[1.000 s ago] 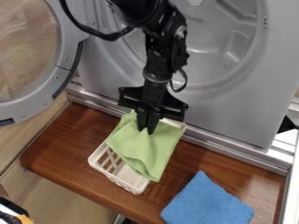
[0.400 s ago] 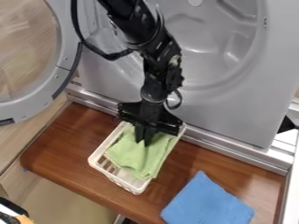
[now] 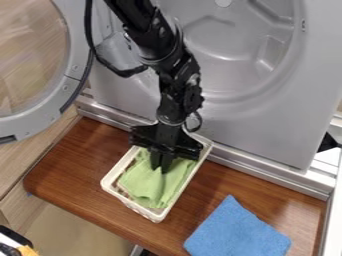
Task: Take the green cloth and put it in the white basket
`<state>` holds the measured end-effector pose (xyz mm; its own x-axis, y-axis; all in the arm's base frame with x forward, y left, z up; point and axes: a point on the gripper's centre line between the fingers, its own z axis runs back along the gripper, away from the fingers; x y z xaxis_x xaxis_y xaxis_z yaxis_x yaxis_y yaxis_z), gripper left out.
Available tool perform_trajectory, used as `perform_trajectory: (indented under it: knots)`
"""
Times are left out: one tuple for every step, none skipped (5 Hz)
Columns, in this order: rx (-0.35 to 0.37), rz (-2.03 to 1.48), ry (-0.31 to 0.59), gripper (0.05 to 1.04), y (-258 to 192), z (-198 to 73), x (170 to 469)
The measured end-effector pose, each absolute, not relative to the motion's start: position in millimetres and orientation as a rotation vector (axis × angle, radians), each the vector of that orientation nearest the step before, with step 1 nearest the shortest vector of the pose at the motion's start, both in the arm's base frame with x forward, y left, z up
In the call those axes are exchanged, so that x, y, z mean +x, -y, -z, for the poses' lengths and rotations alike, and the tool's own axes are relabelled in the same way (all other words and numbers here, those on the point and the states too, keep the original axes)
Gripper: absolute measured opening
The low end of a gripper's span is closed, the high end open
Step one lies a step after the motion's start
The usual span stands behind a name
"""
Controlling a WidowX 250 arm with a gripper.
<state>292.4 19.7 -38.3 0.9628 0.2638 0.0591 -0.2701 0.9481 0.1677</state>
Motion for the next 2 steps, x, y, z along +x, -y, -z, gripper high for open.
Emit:
perform_trajectory:
  knots:
    - [0.167, -0.289, 0.05, 0.233, -22.7, 38.9, 294.7]
    - [0.149, -0.315, 0.04, 0.512, -19.8, 39.6, 290.4]
